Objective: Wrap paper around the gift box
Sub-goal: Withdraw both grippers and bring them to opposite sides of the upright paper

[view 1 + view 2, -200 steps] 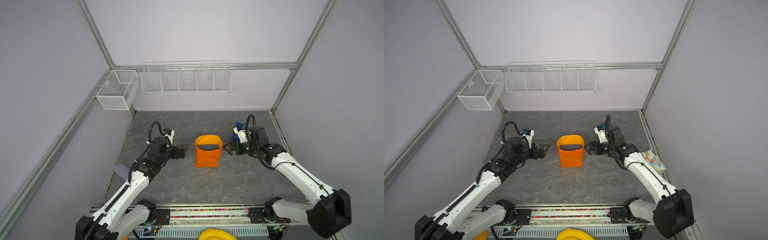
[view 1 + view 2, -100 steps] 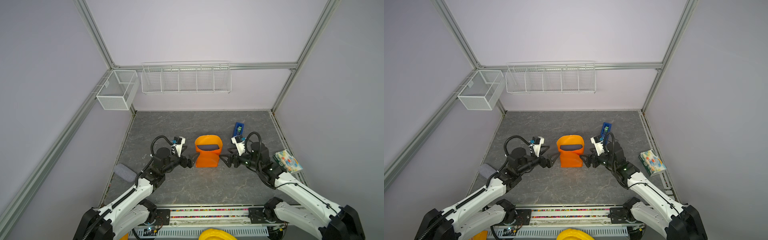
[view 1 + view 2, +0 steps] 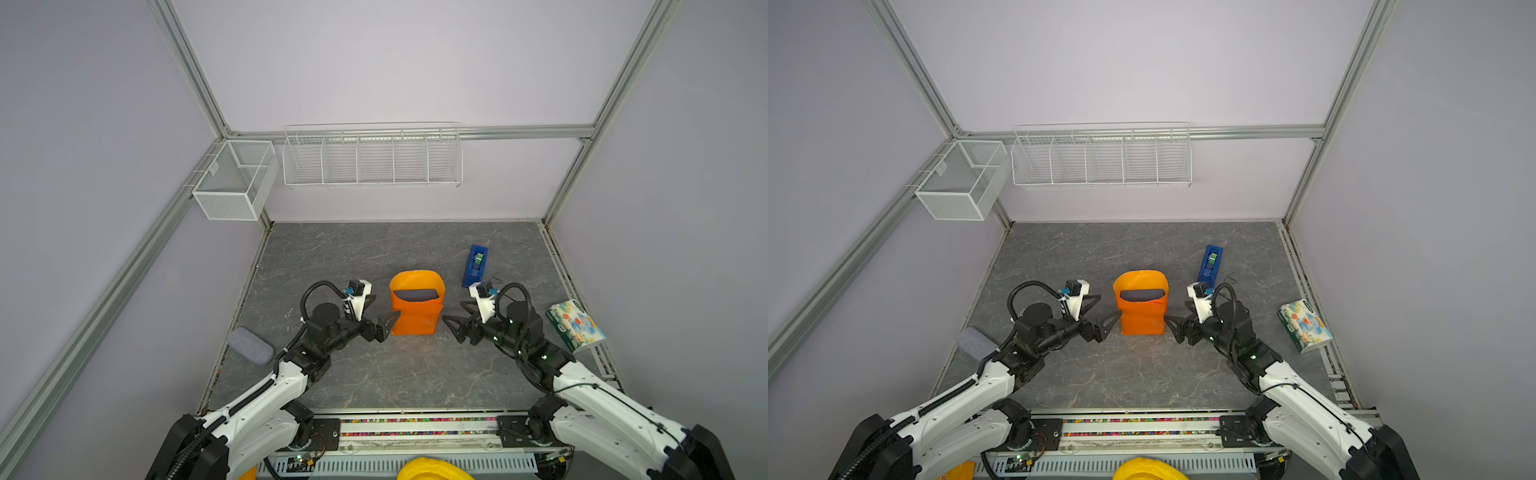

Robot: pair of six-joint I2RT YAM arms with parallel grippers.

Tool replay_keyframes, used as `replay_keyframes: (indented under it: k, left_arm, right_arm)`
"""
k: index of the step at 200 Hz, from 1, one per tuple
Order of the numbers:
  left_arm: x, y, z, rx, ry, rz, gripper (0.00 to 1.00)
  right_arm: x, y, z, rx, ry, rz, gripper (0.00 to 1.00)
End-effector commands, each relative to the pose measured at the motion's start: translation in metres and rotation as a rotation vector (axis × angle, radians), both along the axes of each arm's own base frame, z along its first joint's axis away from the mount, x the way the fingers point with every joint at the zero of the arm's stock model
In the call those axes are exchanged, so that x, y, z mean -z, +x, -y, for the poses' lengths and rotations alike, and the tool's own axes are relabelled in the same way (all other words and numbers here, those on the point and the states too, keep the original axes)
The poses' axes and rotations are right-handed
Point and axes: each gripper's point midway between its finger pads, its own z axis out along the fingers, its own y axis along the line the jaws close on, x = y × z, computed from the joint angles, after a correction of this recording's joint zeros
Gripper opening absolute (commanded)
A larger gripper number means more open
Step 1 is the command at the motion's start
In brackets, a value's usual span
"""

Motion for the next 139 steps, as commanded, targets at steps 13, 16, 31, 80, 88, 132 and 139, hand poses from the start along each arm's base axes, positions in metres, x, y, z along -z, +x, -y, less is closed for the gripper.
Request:
replay_keyframes:
  k: [13,16,31,80,88,132,139]
  left_arm:
    - [0.001,0.001,0.006,0.026,-0.01,0.04,1.0]
    - [0.001,0.001,0.007,0.03,-0.01,0.039,1.0]
    - [0.003,0.003,0.01,0.04,-0.007,0.034,1.0]
    - [0.011,0.012,0.02,0.063,0.006,0.017,0.99]
    - [0.013,0.013,0.021,0.063,0.017,0.01,0.99]
    - [0.015,0.018,0.025,0.073,0.043,0.003,0.99]
    - [0.015,0.019,0.026,0.076,0.043,0.006,0.99]
  right_arm:
    - [0.003,-0.01,-0.003,-0.058,-0.009,0.086,0.89]
    - [0.003,-0.01,-0.004,-0.063,-0.007,0.085,0.89]
    - [0.005,-0.007,-0.011,-0.083,-0.003,0.071,0.89]
    - [0.012,0.016,-0.039,-0.123,0.026,0.039,0.89]
    - [0.014,0.021,-0.042,-0.123,0.023,0.034,0.9]
    - [0.017,0.038,-0.053,-0.111,0.025,0.014,0.92]
    - [0.018,0.039,-0.052,-0.105,0.02,0.014,0.92]
